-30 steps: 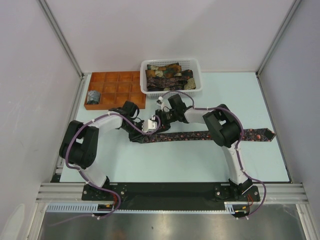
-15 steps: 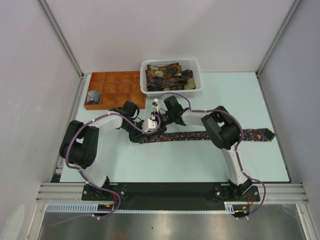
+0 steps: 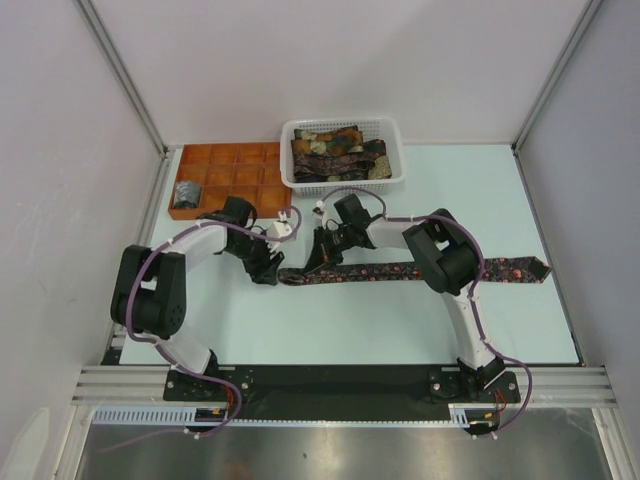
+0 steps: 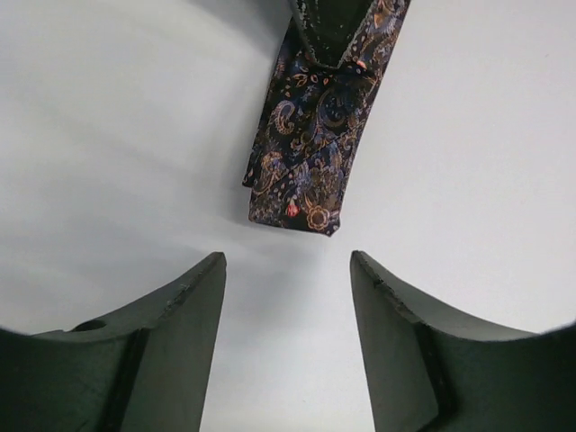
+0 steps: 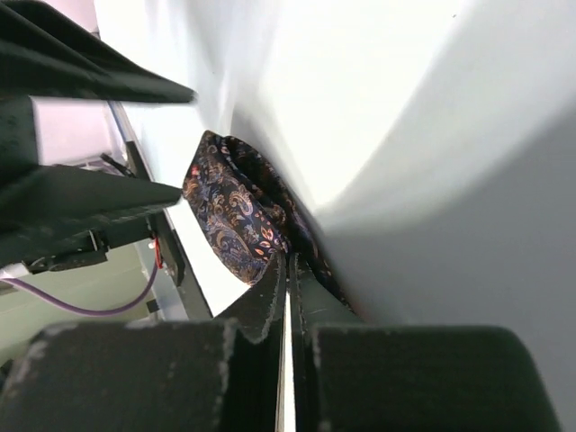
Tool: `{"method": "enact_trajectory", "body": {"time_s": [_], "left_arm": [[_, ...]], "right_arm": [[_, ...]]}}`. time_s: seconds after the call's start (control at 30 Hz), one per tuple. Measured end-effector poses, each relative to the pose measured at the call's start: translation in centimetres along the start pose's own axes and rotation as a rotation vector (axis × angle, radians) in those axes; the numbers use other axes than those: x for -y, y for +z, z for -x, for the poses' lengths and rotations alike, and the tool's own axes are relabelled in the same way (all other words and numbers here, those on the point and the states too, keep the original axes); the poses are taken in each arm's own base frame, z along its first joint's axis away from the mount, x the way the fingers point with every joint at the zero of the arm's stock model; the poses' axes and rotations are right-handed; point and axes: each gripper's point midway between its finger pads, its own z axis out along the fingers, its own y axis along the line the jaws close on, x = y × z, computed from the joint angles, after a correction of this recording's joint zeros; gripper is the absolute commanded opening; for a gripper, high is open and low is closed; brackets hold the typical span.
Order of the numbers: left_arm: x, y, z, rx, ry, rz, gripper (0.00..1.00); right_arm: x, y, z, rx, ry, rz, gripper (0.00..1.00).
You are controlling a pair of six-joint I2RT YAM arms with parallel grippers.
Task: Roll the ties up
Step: Roll the tie at the center of the board.
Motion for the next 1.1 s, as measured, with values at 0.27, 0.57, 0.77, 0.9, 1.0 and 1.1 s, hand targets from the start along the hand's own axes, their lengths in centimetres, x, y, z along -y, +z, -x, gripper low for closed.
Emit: {"method": "enact_trajectory", "body": {"time_s": [0.27, 0.57, 0.77, 0.9, 1.0, 1.1], "left_arm": [[1.6, -0.8, 0.6, 0.067, -0.258, -0.011, 0.67], [1.9, -1.2, 1.5, 0.129, -0.368, -0.026, 0.99], [1.5, -2.2, 3.7, 0.156, -0.021, 0.082, 0.99], [1.7, -0.1, 3.9, 0.096, 0.142, 0.071, 0.99], [1.7, 1.9, 3.6, 0.035, 0.227, 0.05, 0.99], [1.5, 3.2, 3.2, -0.006, 0.285, 0.051, 0.98]], "right_arm": [[0.1, 0.1, 0.3, 0.009, -0.02, -0.013, 0.0], [0.1, 0.3, 0.0, 0.004, -0.041, -0.017, 0.0], [0.1, 0.3, 0.0, 0.003, -0.046, -0.017, 0.0], [0.1, 0.3, 0.0, 0.003, -0.047, -0.016, 0.0], [0.0, 0.4, 0.0, 0.003, -0.049, -0.015, 0.0], [0.0, 0.4, 0.0, 0.003, -0.051, -0.013, 0.0]]}}
